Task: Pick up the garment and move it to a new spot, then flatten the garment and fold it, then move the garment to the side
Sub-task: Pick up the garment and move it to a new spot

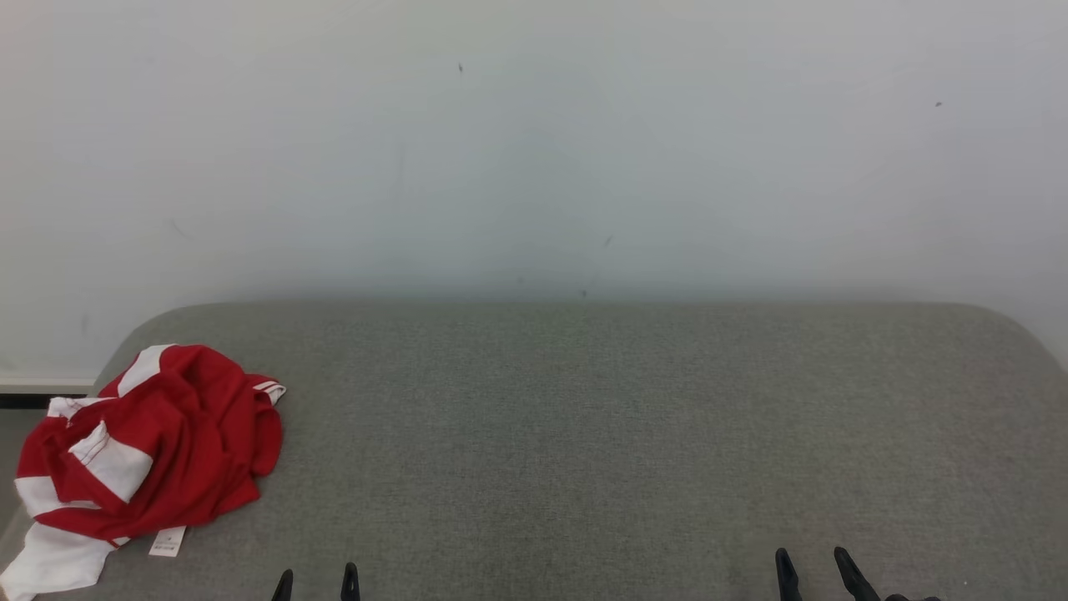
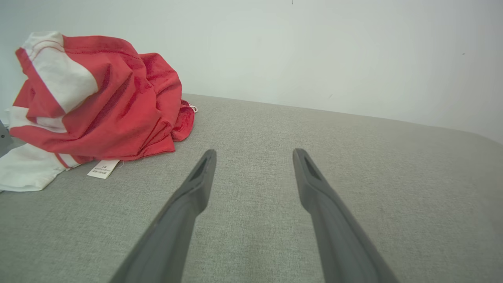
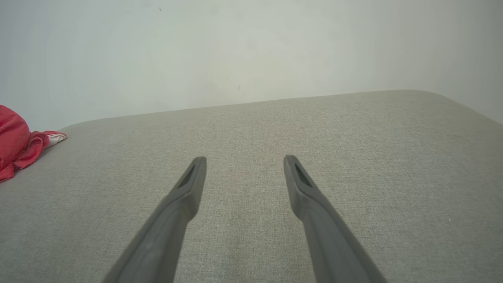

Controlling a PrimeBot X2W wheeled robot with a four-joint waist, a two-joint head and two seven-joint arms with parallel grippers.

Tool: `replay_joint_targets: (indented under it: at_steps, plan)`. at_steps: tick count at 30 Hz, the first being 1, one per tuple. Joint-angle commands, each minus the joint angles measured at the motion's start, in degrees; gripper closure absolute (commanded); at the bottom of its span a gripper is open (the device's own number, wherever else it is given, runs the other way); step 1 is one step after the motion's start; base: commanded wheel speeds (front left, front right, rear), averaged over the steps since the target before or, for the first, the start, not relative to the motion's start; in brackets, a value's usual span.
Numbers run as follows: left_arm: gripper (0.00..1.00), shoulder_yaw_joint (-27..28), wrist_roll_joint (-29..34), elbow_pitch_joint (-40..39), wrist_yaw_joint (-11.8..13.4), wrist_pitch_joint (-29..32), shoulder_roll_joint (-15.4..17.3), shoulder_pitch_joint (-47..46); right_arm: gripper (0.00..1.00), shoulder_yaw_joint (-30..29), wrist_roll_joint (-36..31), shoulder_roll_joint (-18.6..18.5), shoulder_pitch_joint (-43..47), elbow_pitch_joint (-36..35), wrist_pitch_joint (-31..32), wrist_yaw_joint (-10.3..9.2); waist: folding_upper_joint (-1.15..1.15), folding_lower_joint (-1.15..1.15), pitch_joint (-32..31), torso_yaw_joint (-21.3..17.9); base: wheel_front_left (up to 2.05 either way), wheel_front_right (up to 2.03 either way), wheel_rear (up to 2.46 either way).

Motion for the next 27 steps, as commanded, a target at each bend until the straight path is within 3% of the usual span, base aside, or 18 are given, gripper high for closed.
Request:
replay_joint_targets:
  at_steps: [1, 18, 27]
  plan:
    - [0.00, 0.2, 0.6, -0.2, 0.0, -0.2, 0.2, -0.3, 0.00, -0.2, 0.3, -0.2, 0.8, -0.1, -0.1, -0.12, -0.01, 0.00, -0.2, 1.4, 0.00, 0.00, 0.00]
    - [0.00, 3.7, 3.3, 0.3, -1.5, -0.2, 1.9, -0.1, 0.00, 1.6, 4.2, -0.2, 0.4, 0.9, -0.6, -0.12, -0.01, 0.00, -0.4, 18.3, 0.00, 0.00, 0.00]
    - [0.00, 8.4, 2.3, -3.0, -0.1, -0.2, 1.6, 0.8, 0.00, 6.1, 4.1, -0.2, -5.8, 1.9, -0.7, -0.12, -0.01, 0.00, 4.2, 23.3, 0.00, 0.00, 0.00]
